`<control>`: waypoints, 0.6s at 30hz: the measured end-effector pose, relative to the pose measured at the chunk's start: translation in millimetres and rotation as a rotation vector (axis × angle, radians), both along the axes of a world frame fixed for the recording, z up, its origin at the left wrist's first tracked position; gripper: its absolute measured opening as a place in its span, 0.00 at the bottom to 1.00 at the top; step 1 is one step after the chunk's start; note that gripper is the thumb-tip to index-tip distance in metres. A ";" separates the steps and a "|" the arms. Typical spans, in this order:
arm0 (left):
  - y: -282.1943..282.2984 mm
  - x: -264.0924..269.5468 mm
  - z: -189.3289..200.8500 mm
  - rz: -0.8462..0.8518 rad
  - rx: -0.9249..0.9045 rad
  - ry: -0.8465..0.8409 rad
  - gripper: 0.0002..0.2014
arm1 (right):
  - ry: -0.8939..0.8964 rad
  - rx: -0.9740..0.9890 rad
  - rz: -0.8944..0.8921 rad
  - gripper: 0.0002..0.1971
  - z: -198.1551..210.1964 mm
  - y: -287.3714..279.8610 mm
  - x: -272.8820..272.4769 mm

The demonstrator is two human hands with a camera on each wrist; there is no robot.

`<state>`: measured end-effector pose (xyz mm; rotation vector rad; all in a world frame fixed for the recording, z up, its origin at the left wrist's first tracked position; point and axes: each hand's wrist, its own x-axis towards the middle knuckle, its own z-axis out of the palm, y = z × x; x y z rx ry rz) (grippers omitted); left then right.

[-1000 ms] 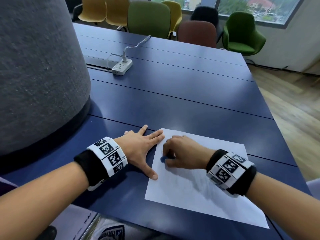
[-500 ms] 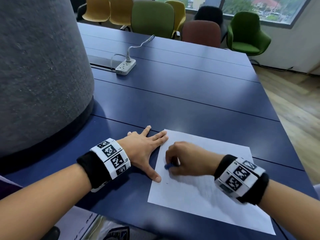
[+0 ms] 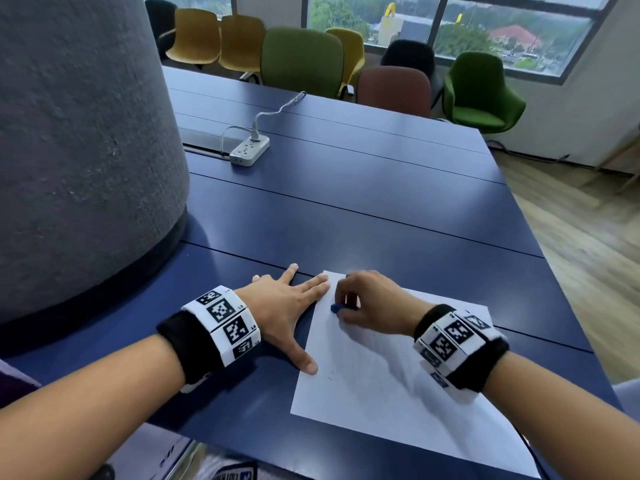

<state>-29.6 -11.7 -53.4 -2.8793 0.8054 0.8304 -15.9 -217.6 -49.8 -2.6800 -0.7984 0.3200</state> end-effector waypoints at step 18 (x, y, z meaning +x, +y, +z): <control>-1.2 0.6 -0.2 0.001 0.027 0.015 0.70 | -0.040 -0.068 -0.019 0.07 12.3 5.7 23.4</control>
